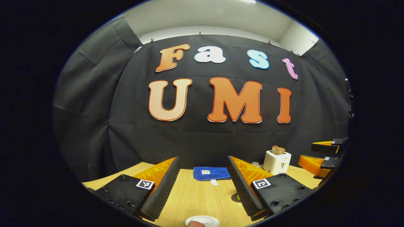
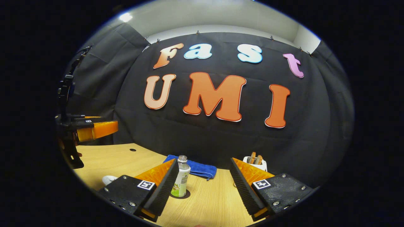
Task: Open the teacup lid with one hand, grasp the water bottle and pour water into the teacup with the other hand; after pouring, place the water bottle on the coaster and then close the teacup lid.
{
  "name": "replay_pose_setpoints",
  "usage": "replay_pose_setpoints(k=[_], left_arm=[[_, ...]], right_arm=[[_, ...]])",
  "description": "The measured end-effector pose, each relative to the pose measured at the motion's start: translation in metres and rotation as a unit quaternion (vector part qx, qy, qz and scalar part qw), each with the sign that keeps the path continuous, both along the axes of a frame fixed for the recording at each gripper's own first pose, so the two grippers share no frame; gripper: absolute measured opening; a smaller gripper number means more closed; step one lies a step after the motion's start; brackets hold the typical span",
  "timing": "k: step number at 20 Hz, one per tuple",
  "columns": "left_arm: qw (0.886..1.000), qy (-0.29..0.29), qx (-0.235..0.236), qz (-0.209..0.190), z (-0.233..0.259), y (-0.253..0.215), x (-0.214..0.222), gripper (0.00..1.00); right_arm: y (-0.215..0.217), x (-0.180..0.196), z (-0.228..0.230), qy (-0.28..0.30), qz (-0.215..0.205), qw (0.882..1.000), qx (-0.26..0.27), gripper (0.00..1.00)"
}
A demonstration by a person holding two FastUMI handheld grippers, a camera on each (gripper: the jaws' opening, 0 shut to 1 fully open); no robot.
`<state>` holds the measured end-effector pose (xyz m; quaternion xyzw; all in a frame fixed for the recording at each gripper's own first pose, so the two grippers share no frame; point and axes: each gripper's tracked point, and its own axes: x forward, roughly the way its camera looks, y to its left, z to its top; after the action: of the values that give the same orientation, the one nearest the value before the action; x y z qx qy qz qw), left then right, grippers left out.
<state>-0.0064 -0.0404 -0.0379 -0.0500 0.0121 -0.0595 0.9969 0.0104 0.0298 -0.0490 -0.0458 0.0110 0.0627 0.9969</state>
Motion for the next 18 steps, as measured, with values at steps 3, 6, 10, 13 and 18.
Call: replay_pose_setpoints(k=[3, 6, 10, 13, 18], left_arm=[[1.0, 0.002, 0.003, 0.012, -0.002, 0.007, 0.0, 0.95], [1.0, 0.005, 0.007, 0.022, -0.006, 0.014, 0.002, 0.95], [1.0, 0.001, 0.011, 0.02, -0.004, 0.014, 0.003, 0.95], [1.0, -0.002, 0.012, 0.021, -0.003, 0.014, 0.004, 0.95], [1.0, -0.001, 0.017, 0.024, -0.003, 0.015, 0.006, 0.97]], right_arm=[[-0.004, -0.003, -0.004, 0.008, -0.014, 1.0, -0.008, 0.96], [-0.008, -0.004, -0.006, 0.009, -0.028, 0.999, -0.014, 0.95], [-0.01, -0.005, -0.002, 0.0, -0.039, 0.999, -0.02, 0.95], [-0.011, -0.004, -0.002, 0.0, -0.042, 0.999, -0.024, 0.96], [-0.014, -0.004, 0.002, -0.005, -0.046, 0.999, -0.024, 0.96]])
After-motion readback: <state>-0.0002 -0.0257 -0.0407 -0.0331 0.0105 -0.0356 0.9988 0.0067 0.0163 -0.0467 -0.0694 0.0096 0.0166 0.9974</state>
